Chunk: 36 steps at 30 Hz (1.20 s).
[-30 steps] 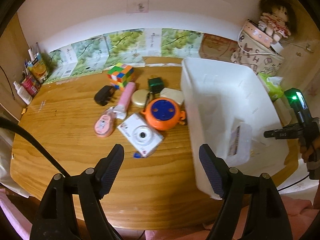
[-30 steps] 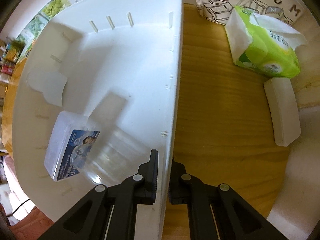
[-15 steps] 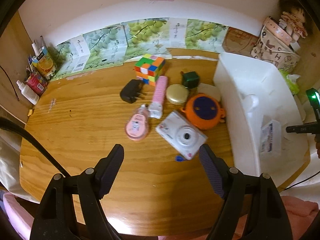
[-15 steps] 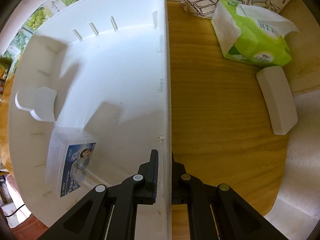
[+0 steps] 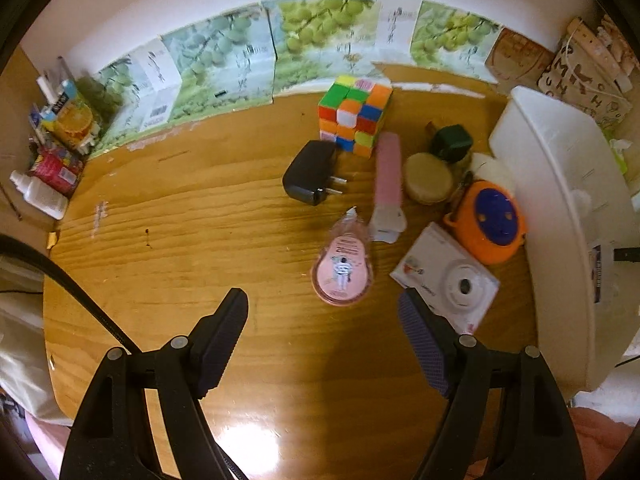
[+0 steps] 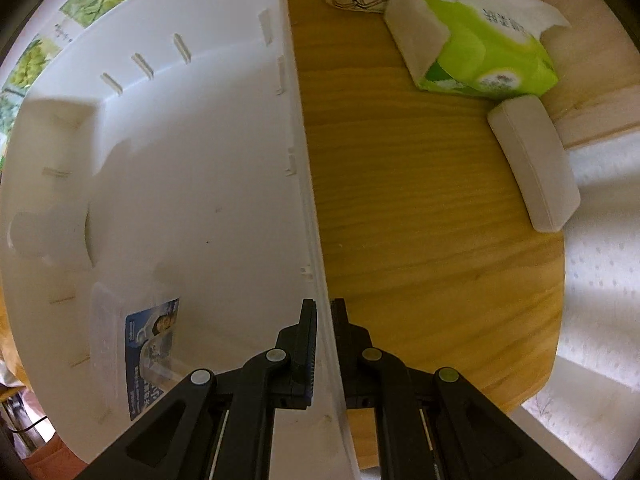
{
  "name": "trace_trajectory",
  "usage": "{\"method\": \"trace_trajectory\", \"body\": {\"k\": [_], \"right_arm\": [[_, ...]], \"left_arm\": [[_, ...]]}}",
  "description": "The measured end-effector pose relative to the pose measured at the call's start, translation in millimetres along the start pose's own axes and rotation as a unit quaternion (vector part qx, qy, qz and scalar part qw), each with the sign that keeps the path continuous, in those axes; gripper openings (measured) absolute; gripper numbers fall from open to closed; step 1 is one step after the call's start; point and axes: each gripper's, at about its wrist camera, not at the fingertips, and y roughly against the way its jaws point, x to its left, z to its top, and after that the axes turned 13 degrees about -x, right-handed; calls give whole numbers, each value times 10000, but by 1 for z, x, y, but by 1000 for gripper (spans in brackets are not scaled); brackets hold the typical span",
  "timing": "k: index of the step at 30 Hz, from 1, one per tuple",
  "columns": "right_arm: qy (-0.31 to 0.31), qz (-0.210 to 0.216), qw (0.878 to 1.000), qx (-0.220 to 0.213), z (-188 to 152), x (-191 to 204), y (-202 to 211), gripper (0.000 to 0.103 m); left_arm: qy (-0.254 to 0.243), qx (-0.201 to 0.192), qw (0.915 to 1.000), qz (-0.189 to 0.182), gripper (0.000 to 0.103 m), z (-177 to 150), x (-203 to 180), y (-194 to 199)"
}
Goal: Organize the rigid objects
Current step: 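Move the left gripper to the pink tape dispenser and grasp it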
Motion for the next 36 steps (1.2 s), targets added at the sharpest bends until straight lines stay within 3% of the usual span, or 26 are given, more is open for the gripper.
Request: {"method": "trace_trajectory", "body": {"k": [13, 25, 36], "right_arm": [[-194, -96, 9996, 159, 9, -5, -2, 8], [-115, -79, 9997, 176, 5, -13, -3, 8], [-15, -194, 9997, 178, -1, 6, 0, 9]], "left_arm": [[-253, 761, 9960, -388, 80, 11, 2, -63], [-343, 1024, 9936, -334, 80, 12, -5, -84], [-362, 1119, 9926, -301, 79, 10, -13, -97]]}}
